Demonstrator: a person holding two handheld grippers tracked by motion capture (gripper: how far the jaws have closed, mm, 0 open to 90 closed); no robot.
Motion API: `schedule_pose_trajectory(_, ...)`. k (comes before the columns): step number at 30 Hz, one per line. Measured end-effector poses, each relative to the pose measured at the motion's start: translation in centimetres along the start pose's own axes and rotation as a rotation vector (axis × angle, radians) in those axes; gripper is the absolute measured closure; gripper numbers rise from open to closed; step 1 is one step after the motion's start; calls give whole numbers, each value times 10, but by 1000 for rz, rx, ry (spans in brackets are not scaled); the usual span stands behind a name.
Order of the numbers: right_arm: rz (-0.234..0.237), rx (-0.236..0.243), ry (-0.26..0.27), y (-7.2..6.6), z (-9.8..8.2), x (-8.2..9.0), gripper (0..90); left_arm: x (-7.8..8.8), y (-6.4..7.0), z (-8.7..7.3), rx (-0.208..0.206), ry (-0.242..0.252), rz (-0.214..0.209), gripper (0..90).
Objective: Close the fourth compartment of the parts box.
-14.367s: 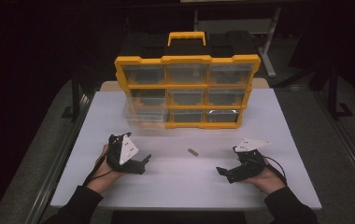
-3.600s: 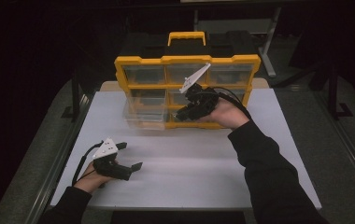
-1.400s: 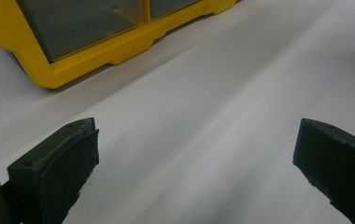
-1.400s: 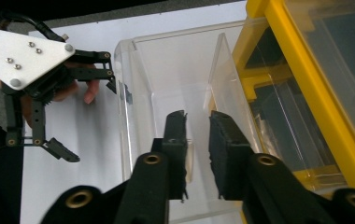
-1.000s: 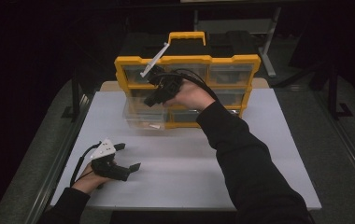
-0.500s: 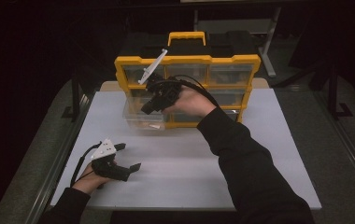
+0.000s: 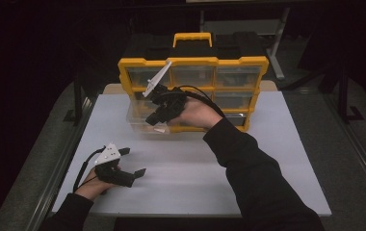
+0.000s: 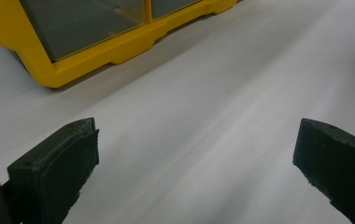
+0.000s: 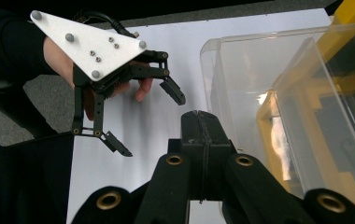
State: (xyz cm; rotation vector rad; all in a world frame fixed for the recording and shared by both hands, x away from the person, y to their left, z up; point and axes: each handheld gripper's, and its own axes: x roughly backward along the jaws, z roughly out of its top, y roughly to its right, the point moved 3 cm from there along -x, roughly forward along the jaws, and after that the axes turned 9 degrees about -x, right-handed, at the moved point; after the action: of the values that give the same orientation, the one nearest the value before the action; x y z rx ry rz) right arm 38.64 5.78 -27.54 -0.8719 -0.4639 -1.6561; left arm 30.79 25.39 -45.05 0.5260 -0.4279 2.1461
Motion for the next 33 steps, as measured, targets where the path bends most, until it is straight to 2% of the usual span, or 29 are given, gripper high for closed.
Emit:
schedule_pose_trajectory(13,-16,4,-24,1,-6,-16,888,-1,0,0,-2,-1,-3,0)
schedule_pose_trajectory(20,-18,5,-24,2,-6,-17,889,-2,1,0,-3,-3,-5,0)
schedule_pose_trajectory(25,-38,9,-15,2,-6,-16,890,-1,1,0,-3,-3,-3,0)
schedule_pose_trajectory(27,-63,4,-11,5,-6,-16,890,-1,1,0,-3,-2,-3,0)
schedule_pose_trajectory(29,-53,-12,-6,8,-7,-15,890,-1,1,0,-4,-2,-4,0)
schedule_pose_trajectory(33,-50,-13,-5,9,-7,-15,890,-1,1,0,-4,-4,-4,0)
